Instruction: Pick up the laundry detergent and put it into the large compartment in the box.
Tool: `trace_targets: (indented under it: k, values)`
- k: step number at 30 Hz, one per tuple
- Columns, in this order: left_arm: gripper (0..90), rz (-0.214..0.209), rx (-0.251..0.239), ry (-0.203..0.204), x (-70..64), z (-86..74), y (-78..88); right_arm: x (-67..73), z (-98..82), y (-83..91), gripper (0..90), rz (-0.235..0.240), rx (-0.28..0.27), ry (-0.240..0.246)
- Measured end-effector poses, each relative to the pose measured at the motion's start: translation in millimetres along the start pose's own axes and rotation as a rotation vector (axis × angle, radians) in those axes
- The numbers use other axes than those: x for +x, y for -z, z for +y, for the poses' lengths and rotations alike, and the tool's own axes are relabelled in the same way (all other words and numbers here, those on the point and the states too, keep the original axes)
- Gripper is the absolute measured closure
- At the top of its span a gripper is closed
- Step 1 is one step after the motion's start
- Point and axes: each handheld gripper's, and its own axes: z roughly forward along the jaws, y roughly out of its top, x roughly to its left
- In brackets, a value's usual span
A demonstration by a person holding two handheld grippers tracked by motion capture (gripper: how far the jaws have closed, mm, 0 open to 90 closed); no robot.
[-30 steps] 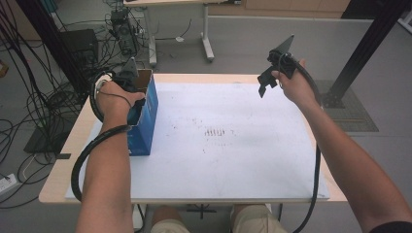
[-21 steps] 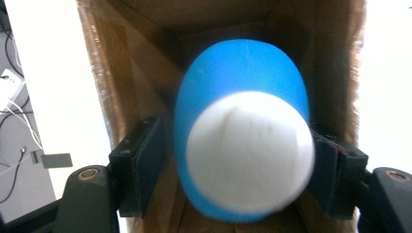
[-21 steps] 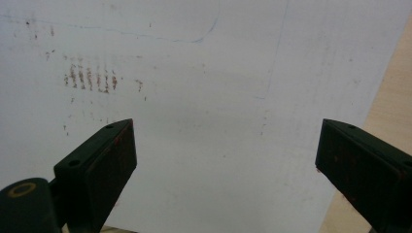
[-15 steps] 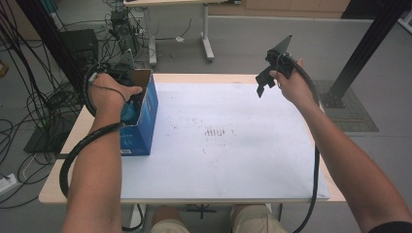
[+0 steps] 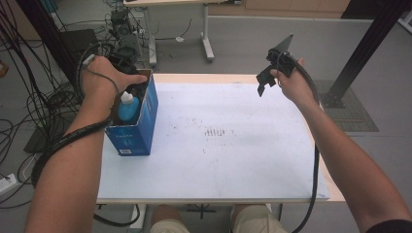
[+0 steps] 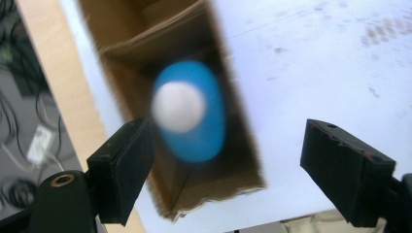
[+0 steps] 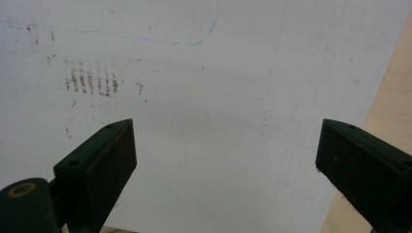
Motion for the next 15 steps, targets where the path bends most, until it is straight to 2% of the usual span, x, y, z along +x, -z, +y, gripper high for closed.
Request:
trace_targets:
  k: [2, 4, 5, 6, 8, 10, 12, 15]
  values:
    - [17.6, -0.009, -0.008, -0.068, -7.5, 1.8, 4.4, -0.5, 0.7, -0.2, 7.5, 0.002, 0.0, -0.002]
    - [16.7, -0.016, -0.01, -0.104, -14.3, 3.4, 6.9, -1.3, 1.1, -0.1, 7.5, 0.002, 0.0, -0.004]
    - [16.2, -0.015, -0.021, -0.145, -19.9, 2.7, 8.7, -1.6, 1.3, -0.3, 7.5, 0.002, 0.0, -0.005]
    - [16.0, -0.018, -0.021, -0.161, -23.8, 3.1, 9.8, -1.9, 1.8, -0.6, 7.5, 0.0, 0.002, -0.009]
    - [14.4, -0.025, -0.019, -0.222, -31.2, 4.0, 11.6, -2.4, 2.6, -1.2, 7.5, -0.002, 0.006, -0.011]
    - [14.4, -0.031, -0.021, -0.253, -37.3, 3.7, 12.7, -3.2, 3.6, -1.5, 7.5, 0.002, 0.007, -0.012]
    - [13.6, -0.031, -0.017, -0.317, -45.9, 4.9, 13.9, -3.6, 5.1, -2.1, 7.5, 0.002, 0.01, -0.013]
    - [12.8, -0.027, -0.015, -0.385, -57.1, 6.0, 15.5, -3.3, 6.7, -3.2, 7.5, 0.003, 0.013, -0.015]
